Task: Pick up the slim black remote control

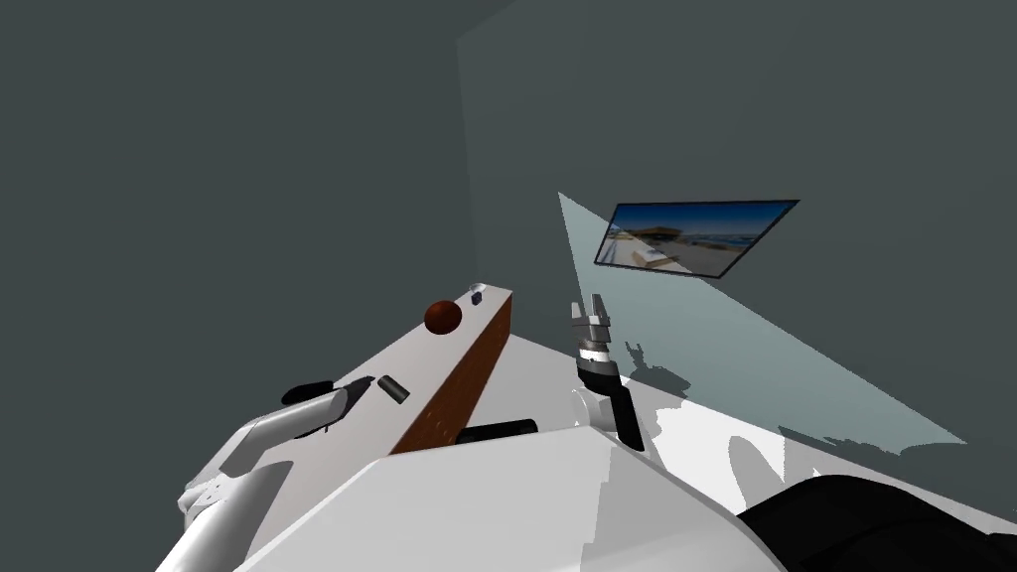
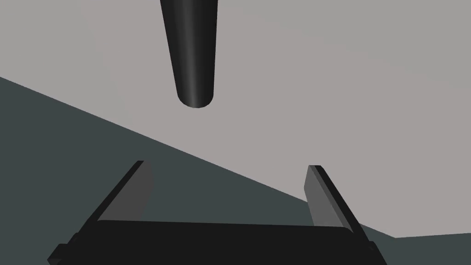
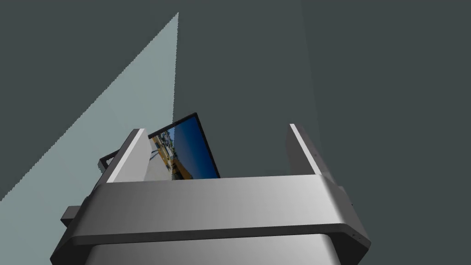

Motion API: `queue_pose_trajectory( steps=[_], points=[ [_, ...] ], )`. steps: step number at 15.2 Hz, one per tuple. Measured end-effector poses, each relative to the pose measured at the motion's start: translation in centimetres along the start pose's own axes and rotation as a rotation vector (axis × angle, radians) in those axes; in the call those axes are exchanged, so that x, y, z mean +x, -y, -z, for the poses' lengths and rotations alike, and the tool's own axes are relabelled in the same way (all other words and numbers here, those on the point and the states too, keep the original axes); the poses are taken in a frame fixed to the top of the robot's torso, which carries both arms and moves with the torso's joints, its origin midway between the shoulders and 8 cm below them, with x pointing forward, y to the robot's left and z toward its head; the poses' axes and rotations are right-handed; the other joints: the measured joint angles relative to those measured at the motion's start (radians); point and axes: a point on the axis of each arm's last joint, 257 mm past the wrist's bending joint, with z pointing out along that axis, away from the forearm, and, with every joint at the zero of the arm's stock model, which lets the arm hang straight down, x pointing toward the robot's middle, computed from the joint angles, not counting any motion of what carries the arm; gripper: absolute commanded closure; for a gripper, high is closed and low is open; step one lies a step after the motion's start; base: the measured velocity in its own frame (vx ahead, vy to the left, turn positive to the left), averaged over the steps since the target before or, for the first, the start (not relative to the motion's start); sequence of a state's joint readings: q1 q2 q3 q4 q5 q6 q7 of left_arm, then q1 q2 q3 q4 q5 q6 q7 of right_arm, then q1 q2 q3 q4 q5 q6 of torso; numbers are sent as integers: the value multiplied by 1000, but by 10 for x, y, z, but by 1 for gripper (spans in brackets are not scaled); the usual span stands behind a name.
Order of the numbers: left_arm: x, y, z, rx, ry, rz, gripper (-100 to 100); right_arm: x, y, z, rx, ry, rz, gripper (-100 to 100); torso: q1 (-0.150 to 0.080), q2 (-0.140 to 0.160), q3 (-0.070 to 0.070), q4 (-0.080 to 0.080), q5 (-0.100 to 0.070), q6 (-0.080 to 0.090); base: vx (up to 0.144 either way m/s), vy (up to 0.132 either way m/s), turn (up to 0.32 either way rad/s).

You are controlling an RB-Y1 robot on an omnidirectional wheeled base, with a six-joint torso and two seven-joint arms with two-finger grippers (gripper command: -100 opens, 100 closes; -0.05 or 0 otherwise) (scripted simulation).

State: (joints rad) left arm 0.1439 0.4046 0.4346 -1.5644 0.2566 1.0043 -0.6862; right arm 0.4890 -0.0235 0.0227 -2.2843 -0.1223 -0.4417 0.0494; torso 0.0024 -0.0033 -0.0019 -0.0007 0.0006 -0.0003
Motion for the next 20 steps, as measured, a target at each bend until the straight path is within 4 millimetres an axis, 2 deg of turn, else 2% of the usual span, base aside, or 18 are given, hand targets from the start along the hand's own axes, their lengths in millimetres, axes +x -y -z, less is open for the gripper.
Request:
queue_pose_trajectory(
  steps=[7, 20],
  points=[
    [16, -29, -5, -104, -113, 3, -100, 0, 0, 0, 0, 0, 0, 0, -1, 1, 1, 0, 0, 1, 0, 29, -163],
    [66, -71, 6, -256, -365, 5, -100, 0, 0, 0, 0, 0, 0, 0, 0, 2, 1, 0, 0, 0, -4, 28, -156]
  ],
)
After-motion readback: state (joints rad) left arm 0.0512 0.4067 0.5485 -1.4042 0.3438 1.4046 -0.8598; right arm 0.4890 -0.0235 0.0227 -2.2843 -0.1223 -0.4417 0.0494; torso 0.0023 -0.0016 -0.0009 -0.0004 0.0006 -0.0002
